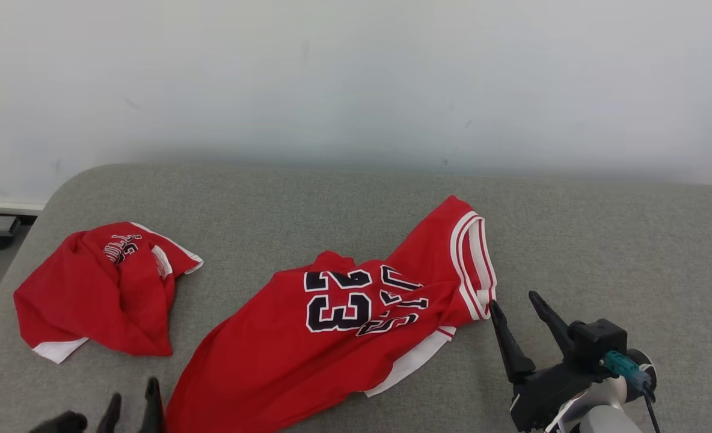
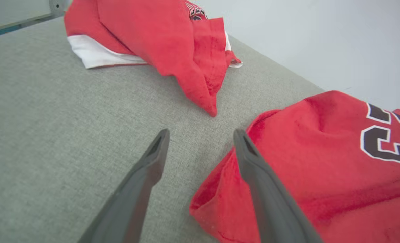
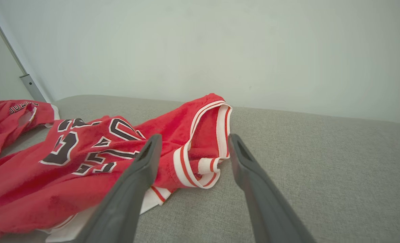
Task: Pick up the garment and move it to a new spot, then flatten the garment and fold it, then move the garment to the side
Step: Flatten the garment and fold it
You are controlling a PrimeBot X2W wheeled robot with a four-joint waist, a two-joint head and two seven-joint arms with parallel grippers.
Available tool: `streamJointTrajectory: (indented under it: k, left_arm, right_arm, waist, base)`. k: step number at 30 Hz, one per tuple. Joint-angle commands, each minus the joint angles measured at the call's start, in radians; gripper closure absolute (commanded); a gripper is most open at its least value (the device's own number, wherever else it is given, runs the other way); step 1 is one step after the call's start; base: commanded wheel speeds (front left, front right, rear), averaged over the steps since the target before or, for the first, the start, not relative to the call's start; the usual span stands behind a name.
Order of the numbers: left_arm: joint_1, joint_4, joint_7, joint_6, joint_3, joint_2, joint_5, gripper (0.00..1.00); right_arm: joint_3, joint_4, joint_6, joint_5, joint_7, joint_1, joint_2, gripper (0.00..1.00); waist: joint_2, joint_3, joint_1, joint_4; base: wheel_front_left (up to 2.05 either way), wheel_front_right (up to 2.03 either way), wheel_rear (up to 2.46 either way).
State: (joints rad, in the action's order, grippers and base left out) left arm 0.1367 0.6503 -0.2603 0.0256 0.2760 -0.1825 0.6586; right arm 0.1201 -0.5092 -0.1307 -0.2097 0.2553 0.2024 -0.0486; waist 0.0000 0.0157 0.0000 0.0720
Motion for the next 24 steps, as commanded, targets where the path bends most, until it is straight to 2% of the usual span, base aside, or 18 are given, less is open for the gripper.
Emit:
streamJointTrajectory:
  k: [1,11,16,20,24]
  left_arm:
    - [0.007,-0.025,-0.006,0.000,-0.018,-0.005,-0.016,0.00]
    - [-0.075,-0.357,-0.007,-0.017,-0.200,0.056,-0.215,0.00]
    - [-0.107,-0.455,-0.007,-0.037,-0.227,0.080,-0.304,0.00]
    - [-0.135,-0.501,-0.007,-0.043,-0.239,0.067,-0.369,0.00]
    - [-0.170,-0.516,-0.007,-0.053,-0.210,0.024,-0.451,0.00]
  right_arm:
    - [0.003,-0.003,0.000,0.006,0.001,0.001,-0.004,0.00]
    - [0.010,-0.030,0.000,0.010,-0.013,0.000,-0.004,0.00]
    - [0.003,-0.049,0.000,0.027,-0.024,0.009,-0.004,0.00]
    - [0.000,-0.061,0.000,0.032,-0.030,0.017,-0.005,0.00]
    - [-0.005,-0.068,0.000,0.039,-0.029,0.018,-0.005,0.00]
  waist:
    - [0.0000,0.000,0.0000,0.002]
    - [0.0000,-0.002,0.0000,0.012]
    - [0.0000,-0.004,0.0000,0.013]
    - [0.0000,-0.005,0.0000,0.012]
    - [0.0000,-0.007,0.0000,0.011]
  base:
    - [0.00,0.00,0.00]
    - [0.00,0.00,0.00]
    - [0.00,0.00,0.00]
    - [0.00,0.00,0.00]
    - [0.00,0.00,0.00]
